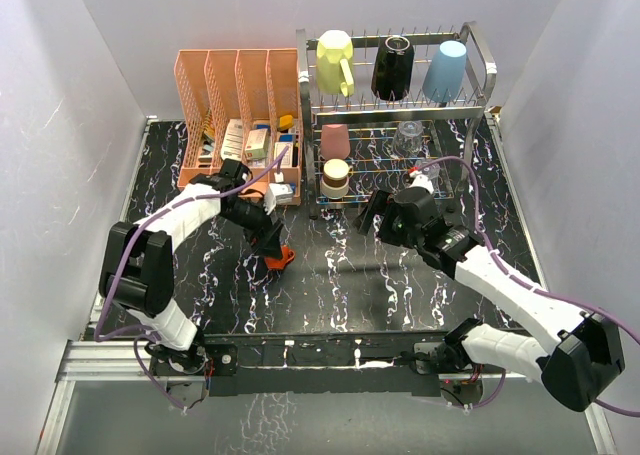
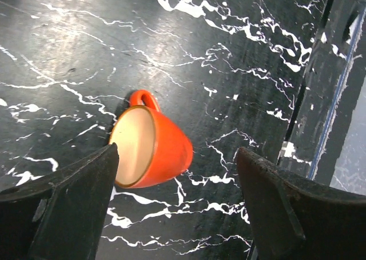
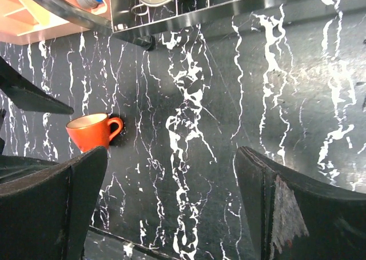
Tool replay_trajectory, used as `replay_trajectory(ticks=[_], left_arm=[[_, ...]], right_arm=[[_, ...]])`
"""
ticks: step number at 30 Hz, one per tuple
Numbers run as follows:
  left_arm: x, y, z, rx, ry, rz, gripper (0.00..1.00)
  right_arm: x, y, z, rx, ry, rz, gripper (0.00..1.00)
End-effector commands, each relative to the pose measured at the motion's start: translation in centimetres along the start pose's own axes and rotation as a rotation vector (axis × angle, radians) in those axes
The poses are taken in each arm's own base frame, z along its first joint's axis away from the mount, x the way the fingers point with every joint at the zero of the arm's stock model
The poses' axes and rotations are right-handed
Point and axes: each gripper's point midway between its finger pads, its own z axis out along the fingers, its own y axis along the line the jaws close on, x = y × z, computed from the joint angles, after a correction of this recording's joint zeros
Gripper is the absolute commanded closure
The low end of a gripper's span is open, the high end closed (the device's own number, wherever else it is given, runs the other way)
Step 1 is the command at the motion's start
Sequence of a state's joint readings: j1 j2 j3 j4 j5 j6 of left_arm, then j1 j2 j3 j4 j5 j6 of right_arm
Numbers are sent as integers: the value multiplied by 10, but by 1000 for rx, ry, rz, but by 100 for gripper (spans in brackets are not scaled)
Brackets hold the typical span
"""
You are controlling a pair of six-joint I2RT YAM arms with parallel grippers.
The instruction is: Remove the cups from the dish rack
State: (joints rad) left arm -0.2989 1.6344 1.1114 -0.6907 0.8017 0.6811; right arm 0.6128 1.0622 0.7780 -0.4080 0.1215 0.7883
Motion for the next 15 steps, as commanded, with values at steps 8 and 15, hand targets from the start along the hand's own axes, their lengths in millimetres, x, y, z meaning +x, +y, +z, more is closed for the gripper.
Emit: replay_trajectory(ticks=[8,15], left_arm=[[26,-20,15,40,88,-13,36],[49,-17,26,-23,161,-4,51]], right_arm=[[-32,11,-14,-18,-70,-108,4],[-38,13,-20,-28,-93,-118,6]])
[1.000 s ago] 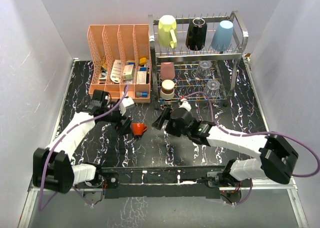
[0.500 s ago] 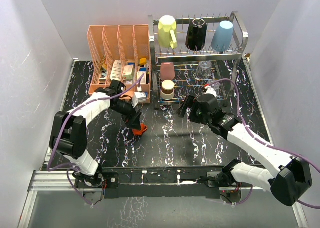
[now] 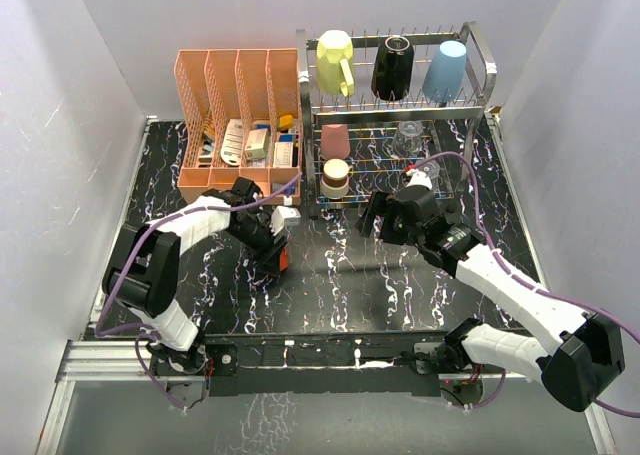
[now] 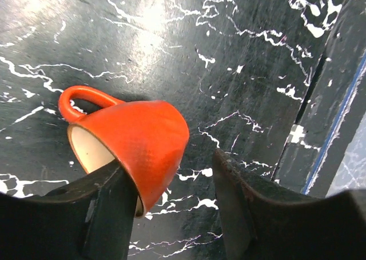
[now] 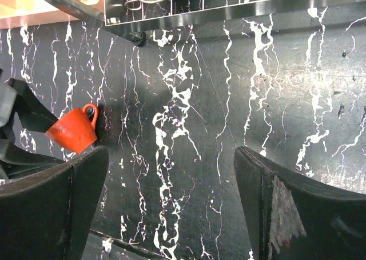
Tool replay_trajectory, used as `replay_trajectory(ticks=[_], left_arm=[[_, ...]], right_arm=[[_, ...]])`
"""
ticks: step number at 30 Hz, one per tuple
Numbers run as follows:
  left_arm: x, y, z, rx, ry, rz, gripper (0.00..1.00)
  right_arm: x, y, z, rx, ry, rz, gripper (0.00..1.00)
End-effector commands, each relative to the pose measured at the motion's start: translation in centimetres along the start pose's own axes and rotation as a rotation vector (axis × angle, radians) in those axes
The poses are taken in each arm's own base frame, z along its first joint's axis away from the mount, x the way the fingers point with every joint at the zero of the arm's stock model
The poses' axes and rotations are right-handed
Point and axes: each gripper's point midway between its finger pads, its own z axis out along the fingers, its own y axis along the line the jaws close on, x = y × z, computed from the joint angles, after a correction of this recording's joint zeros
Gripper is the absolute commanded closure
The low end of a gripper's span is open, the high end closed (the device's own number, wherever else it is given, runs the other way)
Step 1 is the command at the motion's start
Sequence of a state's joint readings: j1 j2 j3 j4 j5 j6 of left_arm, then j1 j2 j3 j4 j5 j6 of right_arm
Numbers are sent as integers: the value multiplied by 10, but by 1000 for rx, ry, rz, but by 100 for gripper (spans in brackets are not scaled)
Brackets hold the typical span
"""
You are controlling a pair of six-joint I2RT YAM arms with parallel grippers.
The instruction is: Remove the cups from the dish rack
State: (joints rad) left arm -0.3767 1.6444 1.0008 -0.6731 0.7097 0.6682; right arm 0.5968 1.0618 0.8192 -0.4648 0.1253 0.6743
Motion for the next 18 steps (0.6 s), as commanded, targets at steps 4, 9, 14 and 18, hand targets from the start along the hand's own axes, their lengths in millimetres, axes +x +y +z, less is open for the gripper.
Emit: replay_trajectory(ticks=[4,9,14,18], left_arm=[[1,1,-2,-107,-8,32,74],[-16,7,-19,-237,-83,57,98],[-21,30,-41,-419,-71,96,100],[-6,63,-55,-585,47,120,100]], right_arm=[[-30,11,-15,-34,-104,-21,7],[-36,9,-16,-20,-126,-29,8],[-42,9,-16,-13,-141,-37,9],[-43,9,-14,-2,-139,-43,9]])
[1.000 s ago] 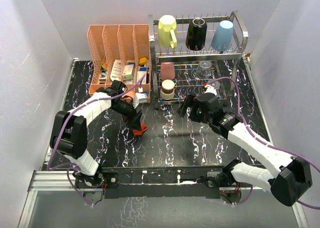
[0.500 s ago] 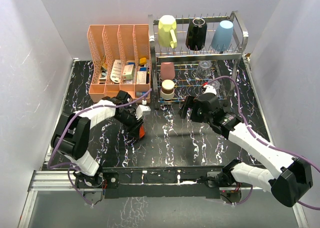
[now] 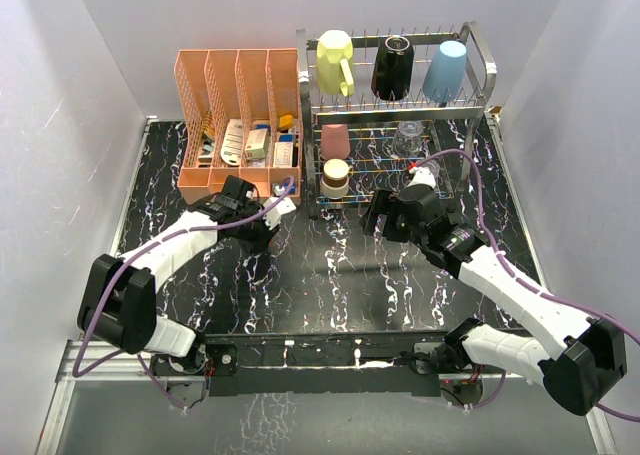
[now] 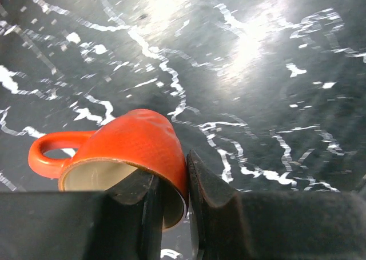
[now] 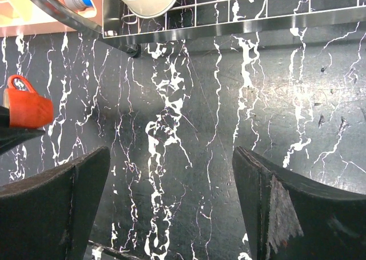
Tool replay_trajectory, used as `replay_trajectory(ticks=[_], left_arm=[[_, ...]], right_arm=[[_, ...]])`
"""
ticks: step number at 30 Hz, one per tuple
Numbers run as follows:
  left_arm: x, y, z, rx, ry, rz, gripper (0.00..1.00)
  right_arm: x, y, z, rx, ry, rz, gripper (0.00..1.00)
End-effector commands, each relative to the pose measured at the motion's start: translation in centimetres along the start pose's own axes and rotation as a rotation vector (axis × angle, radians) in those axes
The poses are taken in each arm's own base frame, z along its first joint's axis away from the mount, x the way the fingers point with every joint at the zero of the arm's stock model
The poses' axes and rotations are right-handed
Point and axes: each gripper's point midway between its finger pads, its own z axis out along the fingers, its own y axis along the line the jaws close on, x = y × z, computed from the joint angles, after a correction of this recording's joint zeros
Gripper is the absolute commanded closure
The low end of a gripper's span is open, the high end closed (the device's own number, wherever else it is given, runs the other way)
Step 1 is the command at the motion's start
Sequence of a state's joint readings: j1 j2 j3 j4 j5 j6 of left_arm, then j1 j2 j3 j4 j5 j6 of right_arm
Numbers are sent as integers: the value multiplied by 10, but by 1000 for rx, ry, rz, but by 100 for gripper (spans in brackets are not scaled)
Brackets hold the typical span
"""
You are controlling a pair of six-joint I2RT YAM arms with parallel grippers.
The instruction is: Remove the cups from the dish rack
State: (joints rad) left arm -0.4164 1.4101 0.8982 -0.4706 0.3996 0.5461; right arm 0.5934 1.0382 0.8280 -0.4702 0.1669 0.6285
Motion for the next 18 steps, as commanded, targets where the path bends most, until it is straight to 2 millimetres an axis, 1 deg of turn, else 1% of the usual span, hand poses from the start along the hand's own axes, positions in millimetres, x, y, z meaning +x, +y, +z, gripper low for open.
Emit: replay_trajectory(ticks=[1,4,8,13,17,18], left_arm=[[15,45,-7,-219,129,72,100],[28,59,-4,-256,218,119,100],[25,69,-1,-266,256,126,100],[24,77,7,-240,298,149,100],[23,78,10,-163,300,124,100],[23,78,11,-138,303,112,98]], right_arm=[[-32,10,-6,-13,-93,-4,9],[-35,8,-5,1,-106,-8,9],[-39,9,-5,3,-120,-4,9],[-38,7,-6,8,-119,-3,9],[-37,4,-8,13,-128,1,9],[-36,3,-8,19,-126,-2,9]])
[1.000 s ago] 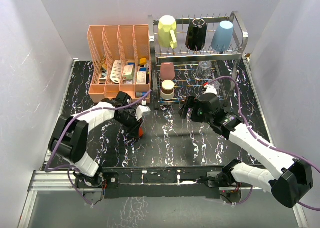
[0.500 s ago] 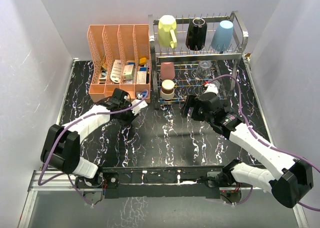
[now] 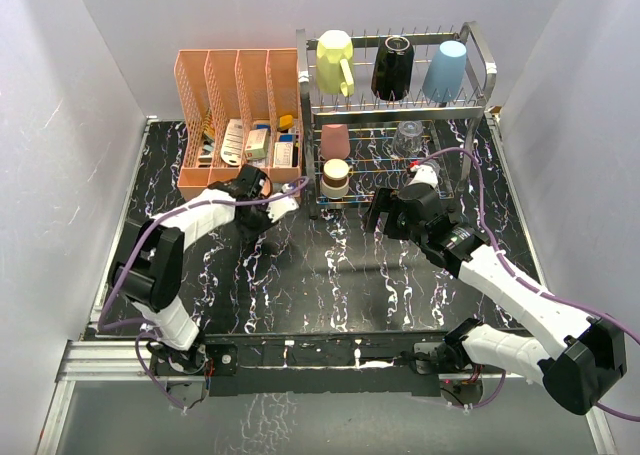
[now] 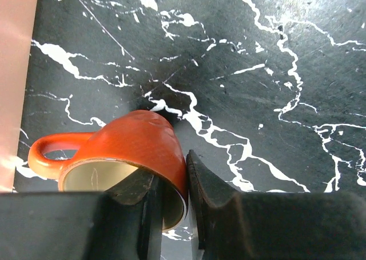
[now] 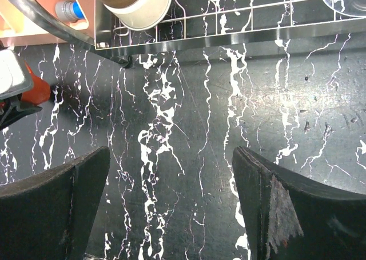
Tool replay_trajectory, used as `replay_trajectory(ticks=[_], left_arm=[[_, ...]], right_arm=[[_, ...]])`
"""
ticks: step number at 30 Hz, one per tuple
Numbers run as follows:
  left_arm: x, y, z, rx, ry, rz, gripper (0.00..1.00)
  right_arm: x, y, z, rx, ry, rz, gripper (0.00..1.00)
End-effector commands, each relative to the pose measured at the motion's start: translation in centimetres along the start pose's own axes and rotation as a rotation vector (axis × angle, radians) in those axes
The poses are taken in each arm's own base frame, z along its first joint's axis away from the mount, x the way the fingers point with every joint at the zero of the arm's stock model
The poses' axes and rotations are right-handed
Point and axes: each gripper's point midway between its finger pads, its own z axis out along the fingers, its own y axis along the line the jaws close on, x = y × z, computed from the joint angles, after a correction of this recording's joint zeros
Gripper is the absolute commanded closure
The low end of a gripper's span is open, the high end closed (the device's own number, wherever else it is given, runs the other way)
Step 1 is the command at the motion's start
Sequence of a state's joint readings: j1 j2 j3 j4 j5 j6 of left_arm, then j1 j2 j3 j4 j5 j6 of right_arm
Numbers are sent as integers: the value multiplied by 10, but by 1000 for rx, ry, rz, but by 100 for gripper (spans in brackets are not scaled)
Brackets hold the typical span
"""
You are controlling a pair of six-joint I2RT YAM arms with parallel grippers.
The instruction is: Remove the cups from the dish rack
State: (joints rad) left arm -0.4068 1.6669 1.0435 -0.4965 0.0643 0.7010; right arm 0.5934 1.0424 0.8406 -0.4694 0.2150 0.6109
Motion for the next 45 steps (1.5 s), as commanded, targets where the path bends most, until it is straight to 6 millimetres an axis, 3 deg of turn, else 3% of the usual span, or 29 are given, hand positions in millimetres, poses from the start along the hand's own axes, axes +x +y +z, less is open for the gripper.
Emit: replay_trajectory(ticks=[1,8,15,19,22,26,31,39,45], left_arm=[[-5,7,-8,82,-2,-3,94],[-26,21,-26,107,-89,-21,52],[-43,27,-67,57,-166,-42,36],[-52,22,-96,28,-252,-99,15],[-56,6,-111,62,-313,-175,4],[-54,-29,-118,161,-391,-290,3],[-51,-54,-128,183,-512,-370,3],[-40,-67,-134,204,-493,-356,3],[-41,-70,-137,228,-498,-327,3]], right_arm=[[-29,6,-8,-9,-94,14,9],[-39,2,-7,27,-124,-7,8],[-61,6,4,37,-197,-84,2],[-74,20,17,-38,-294,-180,2],[-84,32,31,-91,-370,-252,2],[-93,55,52,-169,-423,-328,2],[-91,70,77,-233,-469,-384,2],[-73,70,117,-244,-474,-404,2],[-74,75,143,-227,-466,-427,2]])
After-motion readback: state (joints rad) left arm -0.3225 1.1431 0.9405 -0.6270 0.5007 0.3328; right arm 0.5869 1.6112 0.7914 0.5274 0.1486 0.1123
